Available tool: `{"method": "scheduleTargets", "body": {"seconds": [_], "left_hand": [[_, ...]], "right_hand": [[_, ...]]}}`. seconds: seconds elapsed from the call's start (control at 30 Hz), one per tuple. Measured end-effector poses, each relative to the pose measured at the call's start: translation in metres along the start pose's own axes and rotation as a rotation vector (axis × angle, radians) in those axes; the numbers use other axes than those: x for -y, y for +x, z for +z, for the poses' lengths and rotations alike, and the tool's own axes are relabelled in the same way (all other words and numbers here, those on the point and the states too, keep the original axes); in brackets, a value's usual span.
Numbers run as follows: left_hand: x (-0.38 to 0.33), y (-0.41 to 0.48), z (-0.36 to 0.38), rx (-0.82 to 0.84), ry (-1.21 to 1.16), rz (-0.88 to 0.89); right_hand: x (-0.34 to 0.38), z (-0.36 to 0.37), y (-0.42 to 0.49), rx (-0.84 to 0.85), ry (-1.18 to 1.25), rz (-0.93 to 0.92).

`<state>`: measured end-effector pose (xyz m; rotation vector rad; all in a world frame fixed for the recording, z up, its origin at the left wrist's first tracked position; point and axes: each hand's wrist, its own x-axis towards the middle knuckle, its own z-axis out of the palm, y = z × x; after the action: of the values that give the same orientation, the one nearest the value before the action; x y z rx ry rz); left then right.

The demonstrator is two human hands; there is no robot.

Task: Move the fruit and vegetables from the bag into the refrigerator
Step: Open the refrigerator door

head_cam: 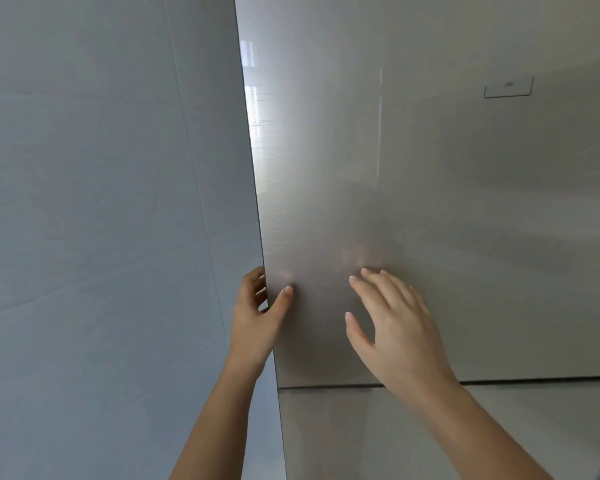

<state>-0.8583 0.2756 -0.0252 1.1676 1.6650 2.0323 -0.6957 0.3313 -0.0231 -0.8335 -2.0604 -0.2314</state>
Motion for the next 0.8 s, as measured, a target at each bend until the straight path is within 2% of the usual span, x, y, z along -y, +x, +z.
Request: {"method": "scheduleTargets", "body": {"seconds": [0.2, 0.33, 0.5, 0.8], "left_hand": [[-0.005, -0.009, 0.002, -0.021, -0.024, -0.009], [-0.011, -0.031, -0.003, -0.042, 0.003, 0.042], [-0.021, -0.063, -0.012, -0.004, 0.000, 0.100], [-0.037, -0.114, -0.027, 0.067, -0.007, 0.114]], "right_hand": [[0.003, -0.002, -0.007, 0.040, 0.013, -0.004], [0.009, -0.011, -0.013, 0.003, 0.061, -0.036], [0.018, -0.031, -0.030, -0.049, 0.080, -0.069], [0.036, -0.071, -0.064, -0.058, 0.044, -0.022]]}}
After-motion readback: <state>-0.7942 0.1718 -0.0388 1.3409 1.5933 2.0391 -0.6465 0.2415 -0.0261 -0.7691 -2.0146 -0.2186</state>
